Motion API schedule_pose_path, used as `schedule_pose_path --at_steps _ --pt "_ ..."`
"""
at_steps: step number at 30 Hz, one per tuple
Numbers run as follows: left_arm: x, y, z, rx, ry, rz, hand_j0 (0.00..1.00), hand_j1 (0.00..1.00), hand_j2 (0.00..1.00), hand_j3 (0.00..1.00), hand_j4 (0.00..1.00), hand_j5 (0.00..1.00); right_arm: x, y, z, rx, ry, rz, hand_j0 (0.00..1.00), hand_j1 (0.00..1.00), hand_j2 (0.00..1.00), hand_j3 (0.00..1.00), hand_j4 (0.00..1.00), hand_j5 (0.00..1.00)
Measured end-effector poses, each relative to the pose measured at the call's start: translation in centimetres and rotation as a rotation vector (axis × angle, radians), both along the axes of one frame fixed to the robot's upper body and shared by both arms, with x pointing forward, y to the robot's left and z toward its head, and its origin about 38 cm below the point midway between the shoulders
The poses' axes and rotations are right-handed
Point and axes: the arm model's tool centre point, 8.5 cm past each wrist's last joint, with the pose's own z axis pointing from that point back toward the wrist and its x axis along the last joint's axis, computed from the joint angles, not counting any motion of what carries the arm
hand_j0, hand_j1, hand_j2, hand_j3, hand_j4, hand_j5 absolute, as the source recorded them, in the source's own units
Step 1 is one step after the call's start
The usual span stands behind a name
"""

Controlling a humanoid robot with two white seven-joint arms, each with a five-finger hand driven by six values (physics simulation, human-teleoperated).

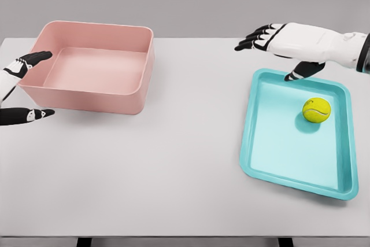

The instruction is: Put the tennis from the blue tray into the pink basket with both arms

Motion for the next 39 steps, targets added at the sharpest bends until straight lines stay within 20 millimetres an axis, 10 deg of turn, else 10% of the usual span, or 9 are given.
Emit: schedule_pose_path --at_steps 7,14,20,23,39 --pt "-0.6 0.1 -0.8 -0.041 0.038 -0.003 1.00 1.00 1.00 1.00 1.00 1.00 -0.6 -1.0 0.2 -0.011 0.004 0.021 1.00 1.00 1.00 1.00 1.00 1.00" --pt "-3.3 0.6 -4.2 -0.209 0.266 -0.030 1.00 1.00 1.00 1.00 1.00 1.00 0.0 -10.8 2.1 0.213 0.202 -0.243 1.00 1.00 1.00 1.00 1.00 1.00" --pt "-5.2 0.5 -6.9 -0.306 0.476 -0.051 1.00 1.00 1.00 1.00 1.00 1.00 -0.1 -16.1 -1.0 0.235 0.324 -0.405 1.00 1.00 1.00 1.00 1.00 1.00" --pt "-8.0 1.0 -9.7 -0.331 0.609 -0.024 1.00 1.00 1.00 1.00 1.00 1.00 -0.8 -16.6 -3.2 0.208 0.381 -0.409 1.00 1.00 1.00 1.00 1.00 1.00" --pt "-7.2 3.3 -9.1 -0.325 0.587 0.039 1.00 1.00 1.00 1.00 1.00 1.00 -1.4 -17.3 -9.9 0.197 0.508 -0.389 1.00 1.00 1.00 1.00 1.00 1.00"
